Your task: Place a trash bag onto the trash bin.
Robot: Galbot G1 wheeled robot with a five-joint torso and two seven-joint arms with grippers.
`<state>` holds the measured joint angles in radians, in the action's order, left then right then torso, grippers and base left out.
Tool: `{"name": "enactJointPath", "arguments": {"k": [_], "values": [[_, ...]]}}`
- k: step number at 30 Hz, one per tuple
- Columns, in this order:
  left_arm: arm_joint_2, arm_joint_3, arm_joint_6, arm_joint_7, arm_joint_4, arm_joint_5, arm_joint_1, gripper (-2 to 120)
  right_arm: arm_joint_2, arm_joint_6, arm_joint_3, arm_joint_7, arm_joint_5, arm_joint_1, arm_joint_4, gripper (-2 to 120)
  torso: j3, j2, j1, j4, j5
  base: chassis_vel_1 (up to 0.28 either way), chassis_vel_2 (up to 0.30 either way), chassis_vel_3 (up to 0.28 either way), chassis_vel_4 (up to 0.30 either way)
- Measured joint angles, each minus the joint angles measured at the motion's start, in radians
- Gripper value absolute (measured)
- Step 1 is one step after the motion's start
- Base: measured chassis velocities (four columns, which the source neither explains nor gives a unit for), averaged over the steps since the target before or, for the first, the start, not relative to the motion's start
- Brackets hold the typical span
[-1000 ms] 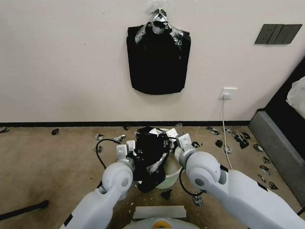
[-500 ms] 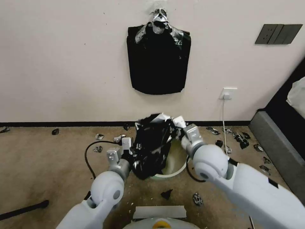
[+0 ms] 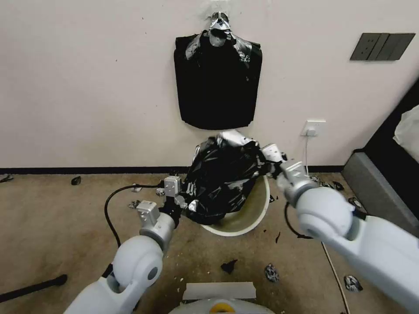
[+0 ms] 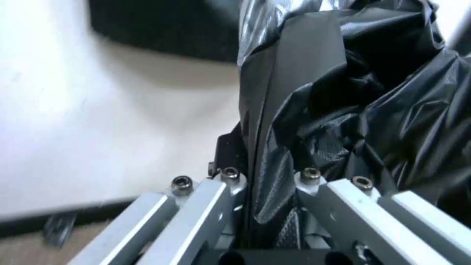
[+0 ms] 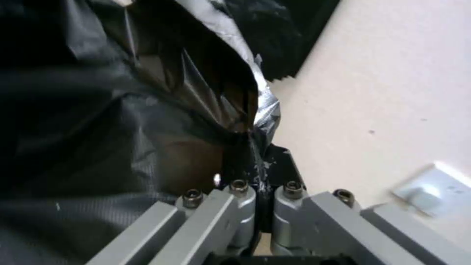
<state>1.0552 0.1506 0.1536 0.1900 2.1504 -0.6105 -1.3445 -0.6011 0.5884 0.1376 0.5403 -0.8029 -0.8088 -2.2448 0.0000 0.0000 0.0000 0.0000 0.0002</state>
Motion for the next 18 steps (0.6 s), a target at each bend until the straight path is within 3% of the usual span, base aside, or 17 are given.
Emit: {"name": "enactJointPath", "arguments": {"k": [1,5,7,12,18], "values": [[-0.029,0.008,-0.040,-0.055,0.000,0.004,0.002,7,0.064,-0.002,-0.014,-0.009,-0.028,-0.004,-0.026,0,0.000,0.000,0.000,-0.0003,-0.0002,0.000,0.000,0.000,0.000],[-0.050,0.024,-0.093,-0.104,0.003,0.005,-0.008,7,0.111,-0.005,-0.025,-0.026,-0.050,-0.003,-0.040,0,0.000,0.000,0.000,-0.0003,0.0000,0.000,0.000,0.000,0.000],[-0.056,0.052,-0.159,-0.148,0.007,-0.005,-0.023,7,0.160,-0.009,-0.039,-0.035,-0.105,-0.007,-0.057,0,0.000,0.000,0.000,0.0000,-0.0001,0.000,0.000,0.000,0.000],[-0.041,0.095,-0.230,-0.173,0.008,-0.060,-0.052,7,0.222,-0.045,-0.049,-0.067,-0.131,-0.040,-0.070,0,0.000,0.000,0.000,-0.0003,-0.0002,0.000,0.000,0.000,0.000],[0.001,0.162,-0.254,-0.170,0.040,-0.192,-0.105,7,0.224,-0.096,-0.043,-0.171,-0.134,-0.063,-0.051,0,0.000,0.000,0.000,0.0000,-0.0003,0.000,0.000,0.000,0.000]]}}
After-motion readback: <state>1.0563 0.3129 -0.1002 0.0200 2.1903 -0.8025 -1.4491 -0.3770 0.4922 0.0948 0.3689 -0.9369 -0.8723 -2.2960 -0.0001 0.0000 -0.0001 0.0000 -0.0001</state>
